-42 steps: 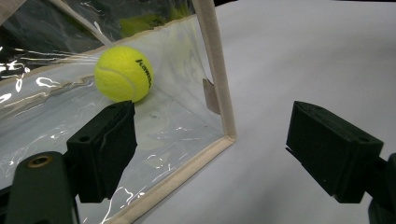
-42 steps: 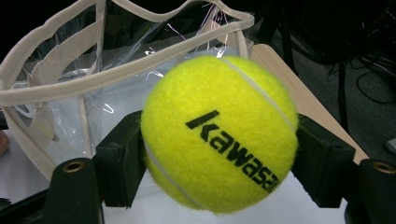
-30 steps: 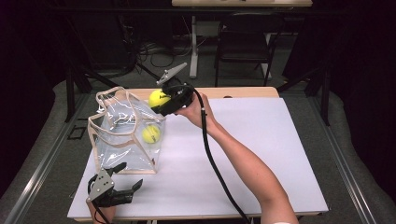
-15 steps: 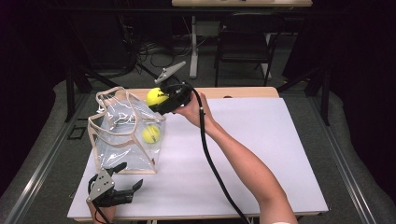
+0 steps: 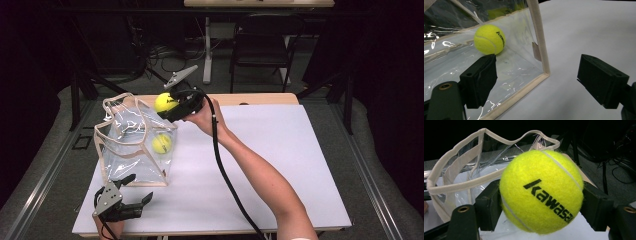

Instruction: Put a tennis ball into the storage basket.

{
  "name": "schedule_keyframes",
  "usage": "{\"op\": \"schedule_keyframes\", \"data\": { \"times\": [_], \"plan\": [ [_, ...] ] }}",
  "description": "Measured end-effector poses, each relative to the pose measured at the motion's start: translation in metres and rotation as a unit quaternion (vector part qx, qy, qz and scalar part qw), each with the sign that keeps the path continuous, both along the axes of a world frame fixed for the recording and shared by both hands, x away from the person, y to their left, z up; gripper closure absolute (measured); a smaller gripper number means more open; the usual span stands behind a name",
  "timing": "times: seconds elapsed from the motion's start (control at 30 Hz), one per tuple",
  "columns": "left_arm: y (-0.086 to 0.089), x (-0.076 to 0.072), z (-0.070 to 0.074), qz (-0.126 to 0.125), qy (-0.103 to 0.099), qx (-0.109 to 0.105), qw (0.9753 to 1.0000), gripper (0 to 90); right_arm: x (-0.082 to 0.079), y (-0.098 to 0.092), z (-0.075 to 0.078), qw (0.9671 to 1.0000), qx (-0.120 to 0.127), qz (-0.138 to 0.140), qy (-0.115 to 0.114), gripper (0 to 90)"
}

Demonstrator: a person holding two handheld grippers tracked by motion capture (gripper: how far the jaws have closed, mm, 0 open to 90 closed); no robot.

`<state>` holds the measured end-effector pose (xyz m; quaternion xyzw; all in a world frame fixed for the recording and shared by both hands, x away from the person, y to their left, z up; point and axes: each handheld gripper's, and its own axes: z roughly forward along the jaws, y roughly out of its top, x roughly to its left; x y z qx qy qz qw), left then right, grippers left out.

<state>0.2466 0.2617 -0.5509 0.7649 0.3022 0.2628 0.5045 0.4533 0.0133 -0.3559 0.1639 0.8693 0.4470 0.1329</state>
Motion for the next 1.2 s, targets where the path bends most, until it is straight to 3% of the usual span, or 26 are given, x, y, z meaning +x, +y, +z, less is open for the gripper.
{"op": "schedule_keyframes", "data": {
  "times": [1.2],
  "plan": [
    [0.001,-0.001,0.0,0.001,-0.001,-0.005,1.0,16.0,-0.002,0.016,0.006,0.9996,0.022,0.011,-0.011,26.3]
  ]
}}
